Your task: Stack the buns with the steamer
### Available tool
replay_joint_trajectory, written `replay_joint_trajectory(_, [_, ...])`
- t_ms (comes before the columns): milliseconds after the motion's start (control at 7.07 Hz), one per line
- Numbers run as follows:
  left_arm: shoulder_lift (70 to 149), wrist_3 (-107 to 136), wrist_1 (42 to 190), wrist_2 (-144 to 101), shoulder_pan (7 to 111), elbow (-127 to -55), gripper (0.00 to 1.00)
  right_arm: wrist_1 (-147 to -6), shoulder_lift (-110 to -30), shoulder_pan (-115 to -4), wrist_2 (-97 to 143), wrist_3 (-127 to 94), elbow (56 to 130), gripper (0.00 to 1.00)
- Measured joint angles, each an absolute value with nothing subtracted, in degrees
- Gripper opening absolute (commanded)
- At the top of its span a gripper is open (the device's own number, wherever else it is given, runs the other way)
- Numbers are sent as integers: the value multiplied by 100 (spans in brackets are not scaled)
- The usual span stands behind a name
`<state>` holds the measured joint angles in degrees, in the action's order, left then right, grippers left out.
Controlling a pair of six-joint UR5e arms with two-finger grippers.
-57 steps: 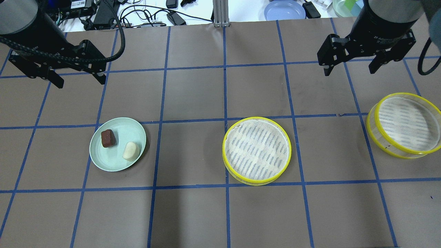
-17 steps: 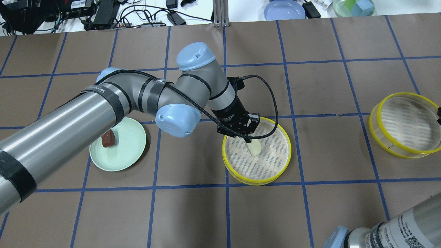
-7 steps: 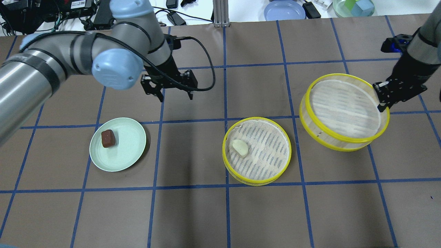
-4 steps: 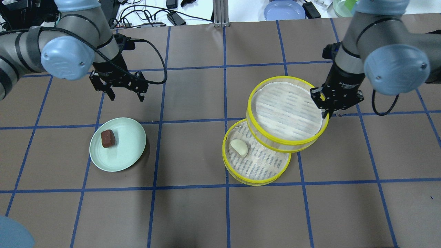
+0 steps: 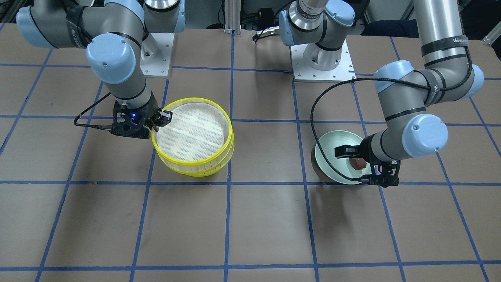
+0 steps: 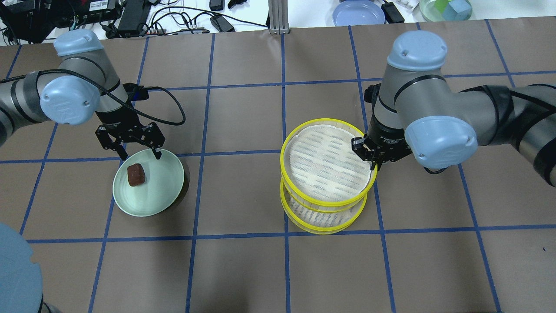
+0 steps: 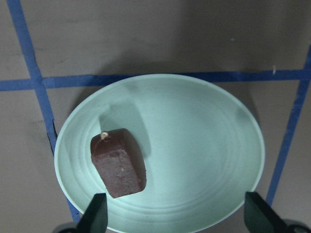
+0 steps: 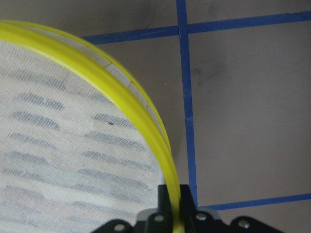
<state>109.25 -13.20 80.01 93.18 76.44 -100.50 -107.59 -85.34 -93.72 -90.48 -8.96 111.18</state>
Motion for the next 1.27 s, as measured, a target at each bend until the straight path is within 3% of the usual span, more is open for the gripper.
replay_joint_trajectory(141, [10996, -1316, 7999, 9347, 7459, -10091, 100, -10786, -8539, -9420, -9089, -831, 11183, 0])
replay_joint_trajectory(283, [11083, -1274, 7996, 9349, 7284, -10108, 88, -10791, -8540, -9475, -9138, -794, 11238, 0])
replay_joint_trajectory(566, [11280, -1073, 7844, 9263, 7136, -10115, 88, -10787, -8524, -9529, -9226, -779, 11285, 0])
replay_joint_trajectory(707, [11395, -988, 7761, 9246, 7119, -10112, 83, -10785, -8511, -9532, -9243, -776, 11290, 0])
replay_joint_trajectory(848, [11503, -917, 7683, 9234, 7116, -10105, 26, -10785, -8493, -9534, -9248, -774, 11292, 0])
replay_joint_trajectory(990, [11579, -876, 7639, 9207, 7117, -10102, 0, -10785, -8474, -9536, -9239, -775, 11293, 0])
replay_joint_trajectory(1273, [11625, -833, 7626, 9139, 7119, -10050, 0, -10782, -8449, -9536, -9224, -781, 11309, 0])
